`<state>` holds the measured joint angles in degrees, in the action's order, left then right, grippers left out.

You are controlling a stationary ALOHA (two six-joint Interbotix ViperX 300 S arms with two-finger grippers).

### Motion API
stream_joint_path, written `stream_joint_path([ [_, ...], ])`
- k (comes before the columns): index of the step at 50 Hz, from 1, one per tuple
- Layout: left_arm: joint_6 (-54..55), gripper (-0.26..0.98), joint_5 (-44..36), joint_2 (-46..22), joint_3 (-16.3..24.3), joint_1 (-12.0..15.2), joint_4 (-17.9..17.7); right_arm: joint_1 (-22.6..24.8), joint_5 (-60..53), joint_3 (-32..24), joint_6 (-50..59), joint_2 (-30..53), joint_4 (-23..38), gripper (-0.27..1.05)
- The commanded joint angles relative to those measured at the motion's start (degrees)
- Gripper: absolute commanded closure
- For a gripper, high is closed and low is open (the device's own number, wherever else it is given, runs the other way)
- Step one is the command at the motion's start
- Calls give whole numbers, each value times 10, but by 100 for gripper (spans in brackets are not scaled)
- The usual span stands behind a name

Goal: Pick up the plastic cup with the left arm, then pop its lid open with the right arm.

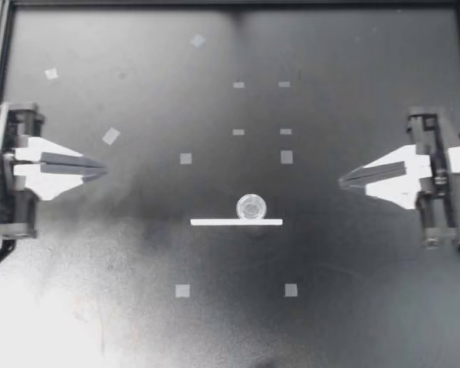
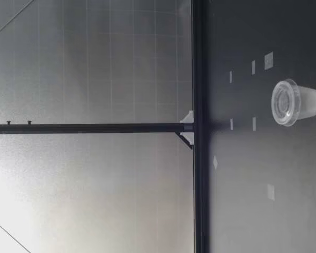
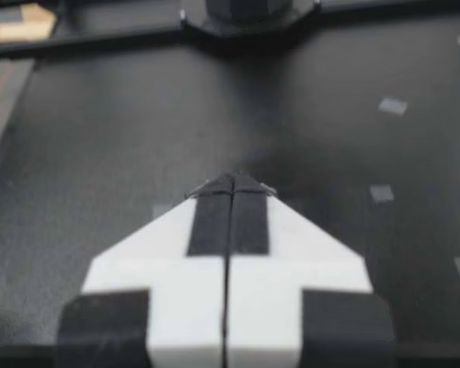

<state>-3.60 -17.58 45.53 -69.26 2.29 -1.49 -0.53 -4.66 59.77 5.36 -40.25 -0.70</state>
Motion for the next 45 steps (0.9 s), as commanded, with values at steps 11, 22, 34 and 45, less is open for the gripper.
stream_joint_path([
  [11,-6,72,-40,-106,31,3,-1,-4,4,-35,7,65,0,82],
  [22,-2,60,-90,-190,40,4,-1,-8,2,-54,6,133,0,82],
  [34,2,34,-113,-262,56,4,-2,-22,-27,-62,8,192,0,82],
  [45,2,23,-133,-317,71,4,-1,-30,-49,-69,17,243,0,82],
])
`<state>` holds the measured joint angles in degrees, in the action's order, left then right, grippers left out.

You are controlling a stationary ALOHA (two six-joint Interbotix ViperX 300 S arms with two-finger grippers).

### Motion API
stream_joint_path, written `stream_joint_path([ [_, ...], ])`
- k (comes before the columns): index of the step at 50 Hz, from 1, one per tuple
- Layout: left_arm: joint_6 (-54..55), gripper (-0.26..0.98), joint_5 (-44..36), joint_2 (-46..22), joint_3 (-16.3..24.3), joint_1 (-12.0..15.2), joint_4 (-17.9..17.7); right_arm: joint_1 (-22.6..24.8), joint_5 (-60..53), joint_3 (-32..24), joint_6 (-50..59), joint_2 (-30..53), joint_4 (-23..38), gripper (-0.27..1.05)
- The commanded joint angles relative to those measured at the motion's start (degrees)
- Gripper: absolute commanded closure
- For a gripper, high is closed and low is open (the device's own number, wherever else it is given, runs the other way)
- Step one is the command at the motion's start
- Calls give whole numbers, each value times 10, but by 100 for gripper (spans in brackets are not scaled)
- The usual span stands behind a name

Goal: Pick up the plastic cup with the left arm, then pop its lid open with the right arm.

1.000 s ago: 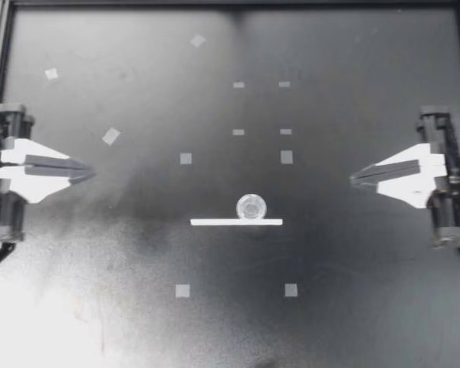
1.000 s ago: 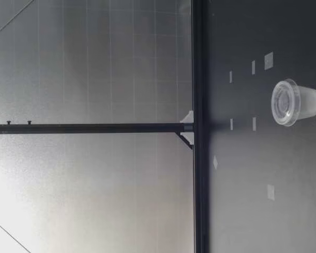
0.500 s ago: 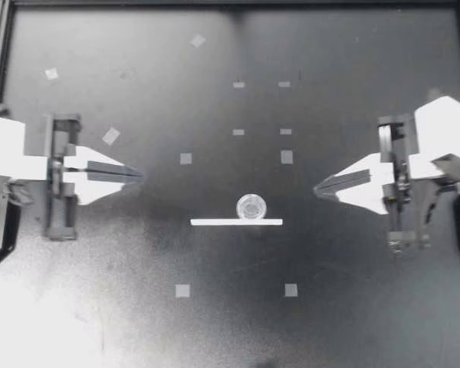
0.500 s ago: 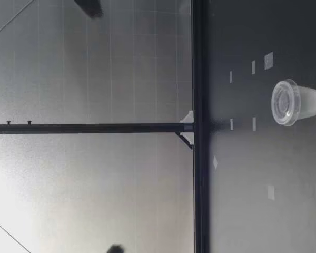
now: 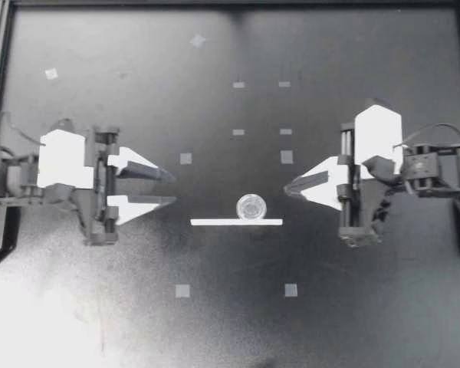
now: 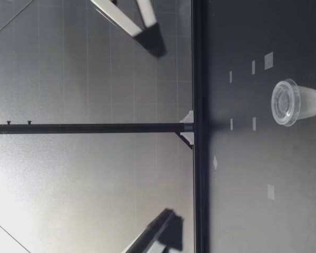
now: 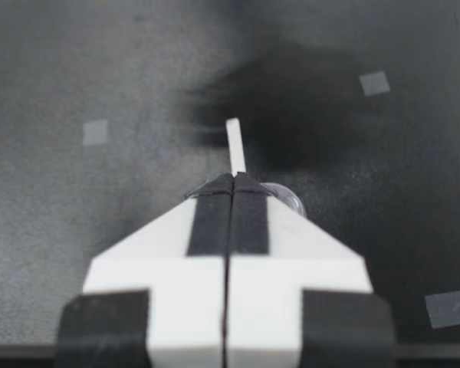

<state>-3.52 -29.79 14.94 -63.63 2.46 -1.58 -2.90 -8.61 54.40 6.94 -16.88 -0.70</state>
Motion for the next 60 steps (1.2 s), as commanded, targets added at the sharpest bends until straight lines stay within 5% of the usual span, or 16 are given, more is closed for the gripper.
stream_joint_path([
  [1,1,23,-13,-17,17,2,-1,-6,-11,-17,1,14,-1,82],
  [24,1,21,-19,-166,91,2,-1,-6,-12,-54,15,113,-1,82],
  [33,3,12,-18,-215,115,2,0,-6,-28,-55,24,130,0,82],
  [60,13,6,-15,-269,152,1,0,-6,-39,-56,30,170,-1,82],
])
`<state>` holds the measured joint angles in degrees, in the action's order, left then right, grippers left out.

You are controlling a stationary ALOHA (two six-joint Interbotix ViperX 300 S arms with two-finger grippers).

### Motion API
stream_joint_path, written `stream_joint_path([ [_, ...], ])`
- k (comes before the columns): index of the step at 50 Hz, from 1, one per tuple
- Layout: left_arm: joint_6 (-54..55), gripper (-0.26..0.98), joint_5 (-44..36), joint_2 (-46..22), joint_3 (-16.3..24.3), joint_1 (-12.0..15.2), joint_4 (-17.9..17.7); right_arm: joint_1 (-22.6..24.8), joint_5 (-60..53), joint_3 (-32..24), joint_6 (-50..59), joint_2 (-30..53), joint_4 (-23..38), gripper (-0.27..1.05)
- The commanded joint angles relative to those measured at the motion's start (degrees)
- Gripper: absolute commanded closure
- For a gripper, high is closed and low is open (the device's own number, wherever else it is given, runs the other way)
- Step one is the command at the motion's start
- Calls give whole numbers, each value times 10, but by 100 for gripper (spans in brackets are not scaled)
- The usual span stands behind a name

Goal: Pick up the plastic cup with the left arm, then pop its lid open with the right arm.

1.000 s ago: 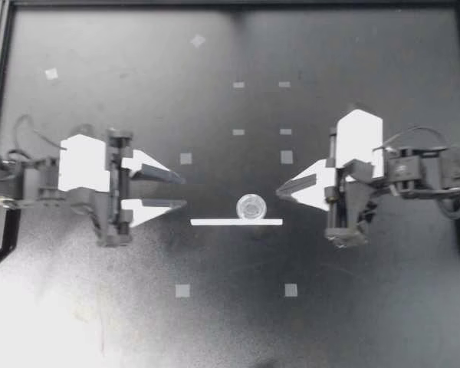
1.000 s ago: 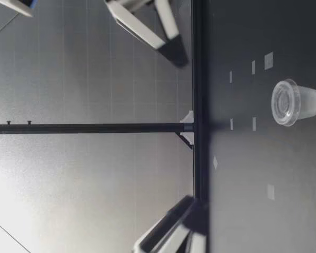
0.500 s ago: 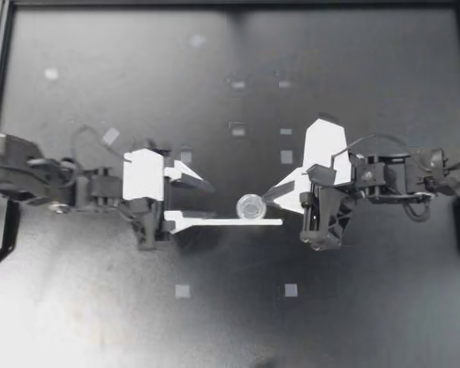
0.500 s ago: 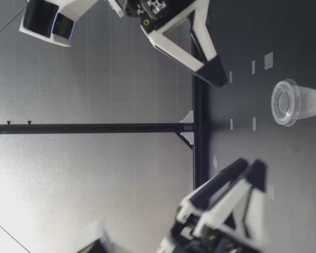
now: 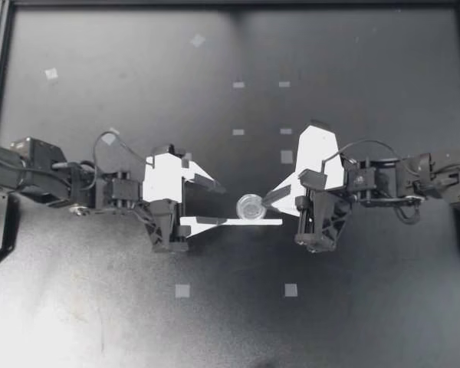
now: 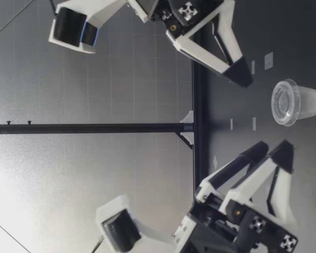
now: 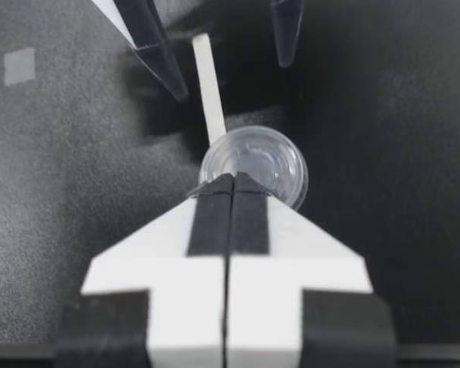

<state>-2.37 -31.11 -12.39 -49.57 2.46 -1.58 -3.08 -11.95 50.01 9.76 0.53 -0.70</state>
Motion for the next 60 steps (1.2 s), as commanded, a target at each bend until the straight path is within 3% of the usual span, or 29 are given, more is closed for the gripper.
stream_joint_path([
  [1,2,6,-2,2,14,1,0,-4,-5,-12,4,-4,-1,82],
  [32,3,6,-4,-57,59,2,3,-4,-20,-12,13,22,0,82],
  [60,2,6,-25,-72,70,2,3,-4,-20,-24,12,54,0,82],
])
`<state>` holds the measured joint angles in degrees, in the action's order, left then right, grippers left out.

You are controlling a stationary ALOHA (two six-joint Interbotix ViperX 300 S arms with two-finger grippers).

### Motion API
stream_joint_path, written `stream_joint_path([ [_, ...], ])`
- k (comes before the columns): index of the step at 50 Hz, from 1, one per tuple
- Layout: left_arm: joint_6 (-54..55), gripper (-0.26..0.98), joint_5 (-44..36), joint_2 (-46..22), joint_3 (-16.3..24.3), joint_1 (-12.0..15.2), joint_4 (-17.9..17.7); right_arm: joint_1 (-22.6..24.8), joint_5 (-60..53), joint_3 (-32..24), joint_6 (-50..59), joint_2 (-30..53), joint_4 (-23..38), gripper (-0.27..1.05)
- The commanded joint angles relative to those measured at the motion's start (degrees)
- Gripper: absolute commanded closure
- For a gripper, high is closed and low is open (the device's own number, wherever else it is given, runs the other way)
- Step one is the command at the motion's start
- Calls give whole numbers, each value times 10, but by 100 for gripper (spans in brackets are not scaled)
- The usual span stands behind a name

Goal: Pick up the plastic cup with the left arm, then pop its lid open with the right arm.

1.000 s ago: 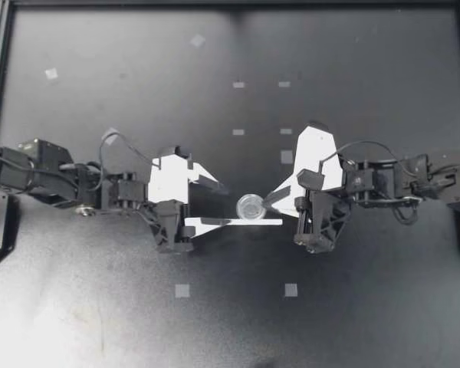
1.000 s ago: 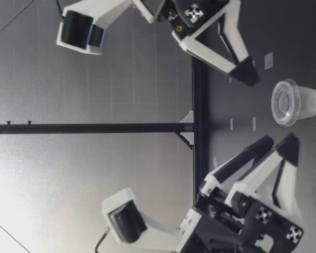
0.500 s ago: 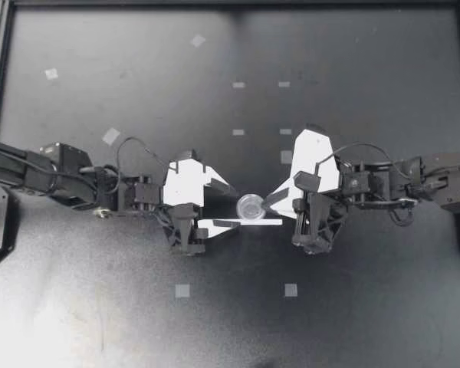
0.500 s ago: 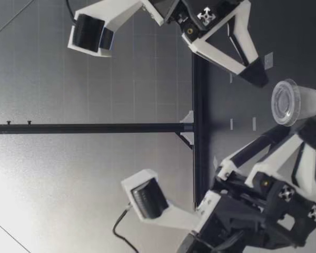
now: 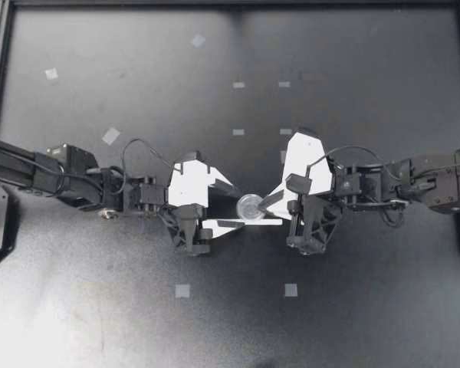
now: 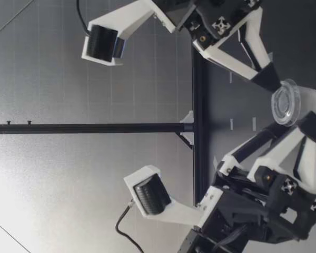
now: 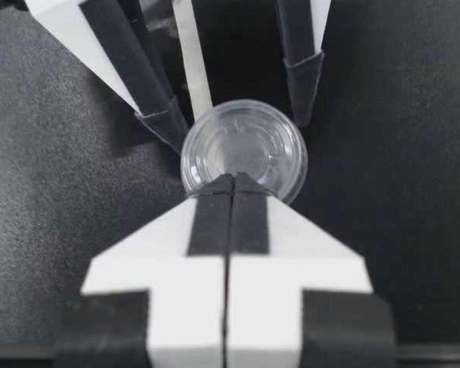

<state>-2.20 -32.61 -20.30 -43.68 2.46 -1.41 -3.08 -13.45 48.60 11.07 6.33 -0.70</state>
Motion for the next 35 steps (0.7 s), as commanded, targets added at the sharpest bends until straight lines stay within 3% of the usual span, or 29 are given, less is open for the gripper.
stream_joint_path([
  [1,0,6,-11,4,12,2,1,-4,-5,-10,-1,-3,0,82],
  [35,2,6,-6,-7,26,2,0,-4,-5,3,17,11,-1,82],
])
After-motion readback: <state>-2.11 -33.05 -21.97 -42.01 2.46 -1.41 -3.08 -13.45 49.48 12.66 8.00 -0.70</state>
